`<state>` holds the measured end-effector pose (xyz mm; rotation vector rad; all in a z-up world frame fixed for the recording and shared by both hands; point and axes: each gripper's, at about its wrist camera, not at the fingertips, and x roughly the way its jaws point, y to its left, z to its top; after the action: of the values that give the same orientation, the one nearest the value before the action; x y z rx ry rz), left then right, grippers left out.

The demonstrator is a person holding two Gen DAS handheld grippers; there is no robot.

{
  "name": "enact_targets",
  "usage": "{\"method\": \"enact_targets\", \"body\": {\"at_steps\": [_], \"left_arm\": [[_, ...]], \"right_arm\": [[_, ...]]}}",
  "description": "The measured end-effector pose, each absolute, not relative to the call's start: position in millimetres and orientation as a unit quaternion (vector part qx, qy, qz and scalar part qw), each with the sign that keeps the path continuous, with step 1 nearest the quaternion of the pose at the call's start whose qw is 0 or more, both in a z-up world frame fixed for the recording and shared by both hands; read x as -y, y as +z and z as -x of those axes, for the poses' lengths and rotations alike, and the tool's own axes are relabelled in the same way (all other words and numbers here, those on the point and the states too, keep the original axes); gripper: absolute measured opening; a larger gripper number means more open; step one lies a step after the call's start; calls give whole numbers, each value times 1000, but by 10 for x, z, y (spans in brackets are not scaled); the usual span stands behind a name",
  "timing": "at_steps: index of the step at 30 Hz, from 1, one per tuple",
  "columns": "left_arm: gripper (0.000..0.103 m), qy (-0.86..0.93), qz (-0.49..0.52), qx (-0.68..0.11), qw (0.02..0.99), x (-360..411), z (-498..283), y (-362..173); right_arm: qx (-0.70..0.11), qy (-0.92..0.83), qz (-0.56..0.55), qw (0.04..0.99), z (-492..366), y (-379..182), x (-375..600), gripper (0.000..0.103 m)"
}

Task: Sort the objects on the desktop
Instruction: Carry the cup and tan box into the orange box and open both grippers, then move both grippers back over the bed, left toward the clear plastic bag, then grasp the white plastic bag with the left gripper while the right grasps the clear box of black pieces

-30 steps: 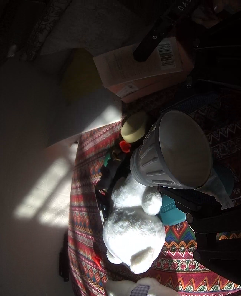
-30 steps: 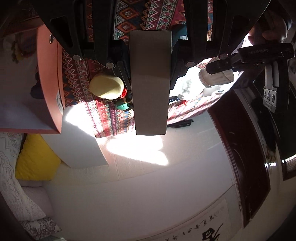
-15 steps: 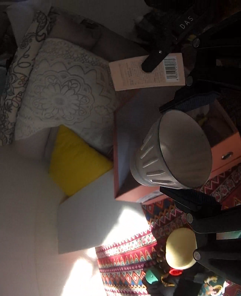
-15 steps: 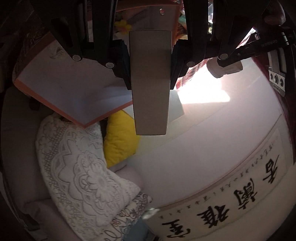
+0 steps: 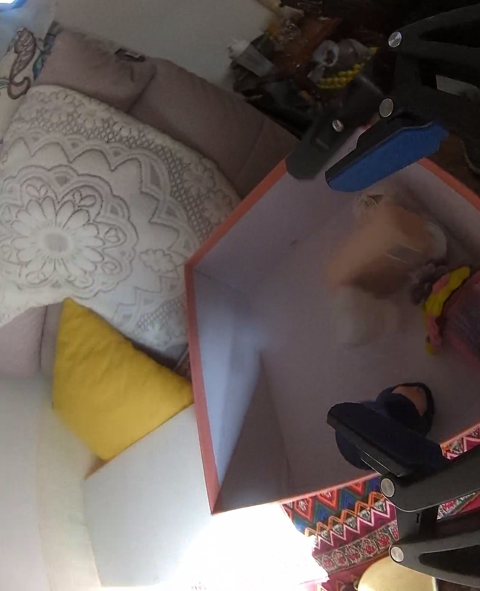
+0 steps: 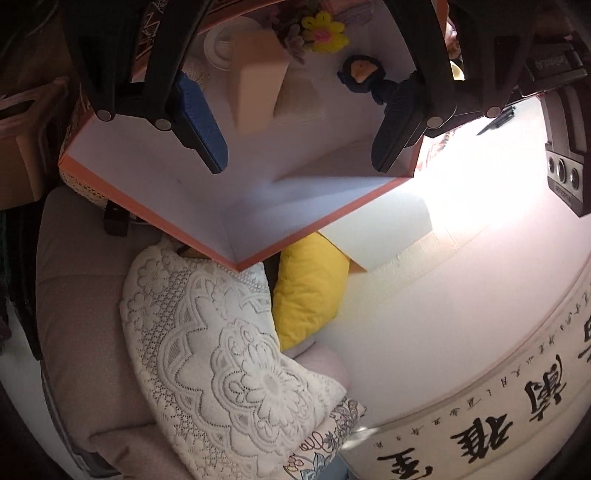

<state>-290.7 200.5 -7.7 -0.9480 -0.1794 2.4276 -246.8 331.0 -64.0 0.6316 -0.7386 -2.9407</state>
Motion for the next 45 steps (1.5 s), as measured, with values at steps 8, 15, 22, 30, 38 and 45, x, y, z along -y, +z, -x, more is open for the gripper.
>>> {"method": "enact_targets", "body": {"at_steps": [8,15,22,30,38,45], "left_arm": [[96,914,343,80,203,-1486,2538,68],[96,934,325,98,111,-611,1837,158],[97,937,335,96,-20,535,1003,-198],[96,906,405,116,-28,1181,596,-1083],[96,899,407,163,-15,1373,820,-1277],[96,888,423,182,-14,1338,1043,-1464]], "right_arm": [[250,-947,-193,59,2390,-517,-2950,84],[203,-950,-192,143,2368,-368,-1913,84],[77,-936,-236,248,2189,-371,-518,84],[-17,-856,-410,315,2201,-1198,444,77],[-93,-831,-467,288,2360,-1738,705,71],[-104,-822,-482,286,2432,-1871,751,71]]}}
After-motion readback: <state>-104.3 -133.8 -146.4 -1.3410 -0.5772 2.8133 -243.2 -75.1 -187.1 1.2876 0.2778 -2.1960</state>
